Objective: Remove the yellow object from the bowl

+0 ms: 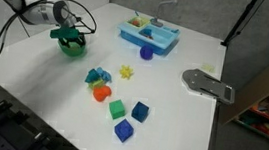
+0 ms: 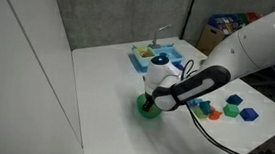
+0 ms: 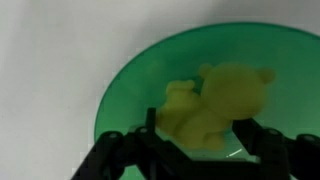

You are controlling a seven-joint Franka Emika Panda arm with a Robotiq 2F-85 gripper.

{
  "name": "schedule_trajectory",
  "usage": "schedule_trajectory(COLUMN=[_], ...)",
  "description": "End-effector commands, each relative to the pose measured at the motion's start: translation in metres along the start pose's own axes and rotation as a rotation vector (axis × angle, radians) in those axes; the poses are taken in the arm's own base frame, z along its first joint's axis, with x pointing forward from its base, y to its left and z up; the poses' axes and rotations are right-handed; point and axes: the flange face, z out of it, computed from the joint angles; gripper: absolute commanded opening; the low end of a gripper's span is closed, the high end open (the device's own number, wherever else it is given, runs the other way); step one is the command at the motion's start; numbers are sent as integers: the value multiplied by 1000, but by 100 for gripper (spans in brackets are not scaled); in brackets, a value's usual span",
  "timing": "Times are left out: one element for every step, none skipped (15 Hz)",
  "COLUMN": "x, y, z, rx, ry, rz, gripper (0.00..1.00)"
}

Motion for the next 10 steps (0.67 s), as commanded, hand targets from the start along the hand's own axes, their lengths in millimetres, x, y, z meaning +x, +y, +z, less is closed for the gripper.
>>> schedule_trajectory(x=[5, 5, 5, 6, 7, 9, 10, 12, 14, 17], y=[5, 4, 5, 4, 4, 3, 3, 3, 4, 4], z=[5, 3, -1, -6, -11, -18, -24, -33, -42, -50], rx=[-11, -11, -15, -20, -23, -30, -37, -45, -52, -57], ry=[9, 8, 9, 11, 15, 20, 25, 32, 40, 49], rz=[-20, -18, -13, -8, -5, -4, 0, 0, 2, 2], gripper=[47, 40, 34, 32, 25, 15, 9, 11, 10, 11])
